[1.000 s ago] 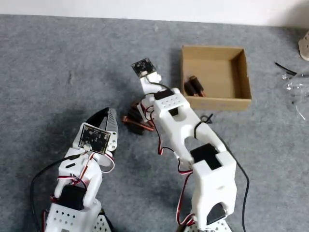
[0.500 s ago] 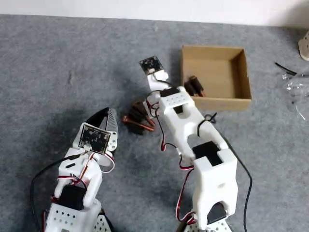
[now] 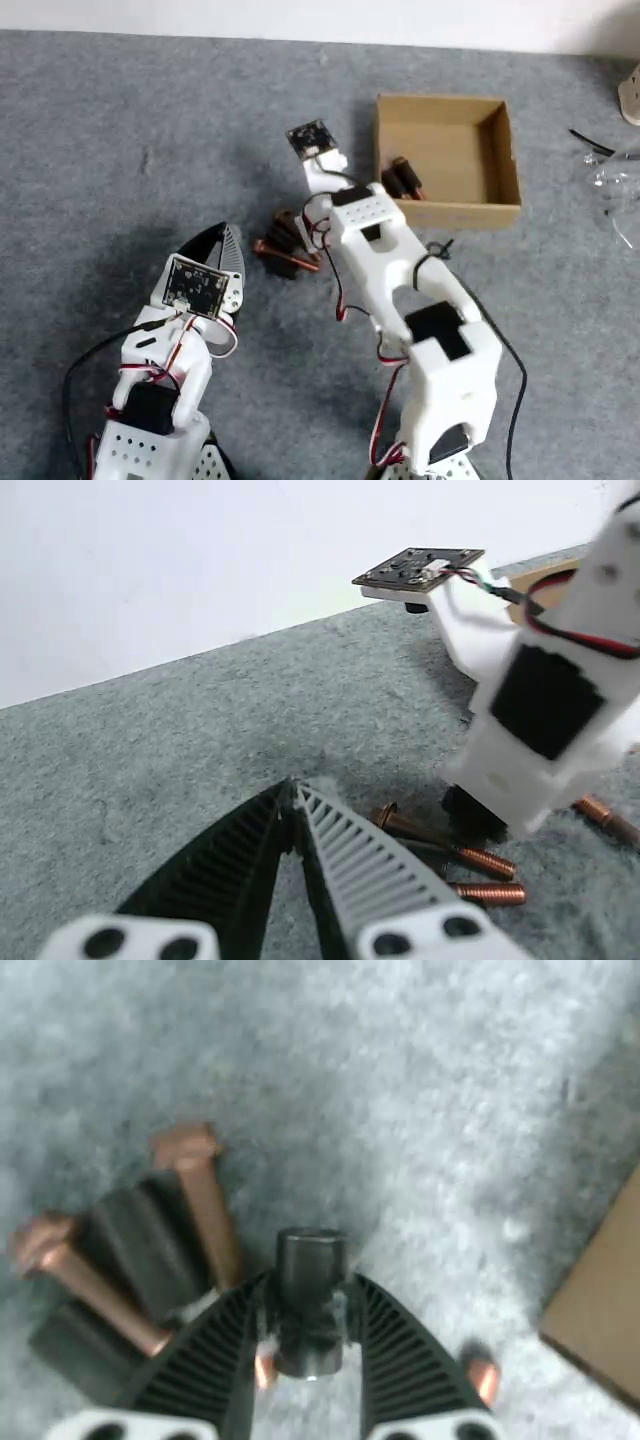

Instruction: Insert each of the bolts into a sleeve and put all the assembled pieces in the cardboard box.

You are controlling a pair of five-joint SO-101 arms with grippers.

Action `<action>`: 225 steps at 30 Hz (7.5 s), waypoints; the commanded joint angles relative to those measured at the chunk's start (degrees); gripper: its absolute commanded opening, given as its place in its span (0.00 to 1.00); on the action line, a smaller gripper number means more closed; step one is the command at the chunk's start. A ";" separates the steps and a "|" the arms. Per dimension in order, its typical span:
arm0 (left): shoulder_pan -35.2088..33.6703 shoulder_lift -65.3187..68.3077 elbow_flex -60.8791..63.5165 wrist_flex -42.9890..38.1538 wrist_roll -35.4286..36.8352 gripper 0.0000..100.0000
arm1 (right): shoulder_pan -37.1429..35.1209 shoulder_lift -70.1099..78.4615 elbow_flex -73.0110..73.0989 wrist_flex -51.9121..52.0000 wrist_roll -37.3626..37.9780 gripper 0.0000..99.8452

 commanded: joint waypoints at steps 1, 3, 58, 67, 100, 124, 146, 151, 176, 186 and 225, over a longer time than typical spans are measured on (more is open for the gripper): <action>-0.48 -0.48 1.19 -0.09 -0.09 0.01 | -0.04 -9.27 5.93 -5.49 -0.18 0.01; -0.48 -0.48 1.19 -0.09 -0.09 0.01 | -0.04 -13.41 10.51 -9.01 -0.09 0.01; -0.66 -0.48 1.19 -0.09 -0.18 0.01 | 24.22 -121.54 82.77 0.04 -0.09 0.01; -0.31 -0.57 0.84 -4.04 0.26 0.01 | 25.27 -123.03 87.52 -5.14 -0.26 0.01; 27.38 108.00 -78.55 6.77 29.80 0.01 | 31.60 -123.03 88.13 -9.63 -0.44 0.01; 28.18 109.14 -77.58 8.53 50.37 0.14 | 31.78 -123.03 87.96 -9.54 -0.44 0.01; 27.30 129.45 -102.46 32.79 50.46 0.14 | 31.52 -123.03 87.96 -9.54 -0.44 0.01; 27.82 140.18 -111.87 38.07 50.64 0.14 | 31.52 -123.03 87.96 -9.54 -0.44 0.01; 25.89 140.62 -130.68 63.65 27.16 0.00 | 31.52 -123.03 88.40 -11.91 -0.09 0.01; 17.98 122.68 -118.90 71.21 -3.78 0.00 | 31.43 -123.03 91.30 -12.79 -0.09 0.01; -29.58 90.07 -51.65 37.54 -64.97 0.00 | 31.43 -122.95 91.30 -12.09 -0.09 0.01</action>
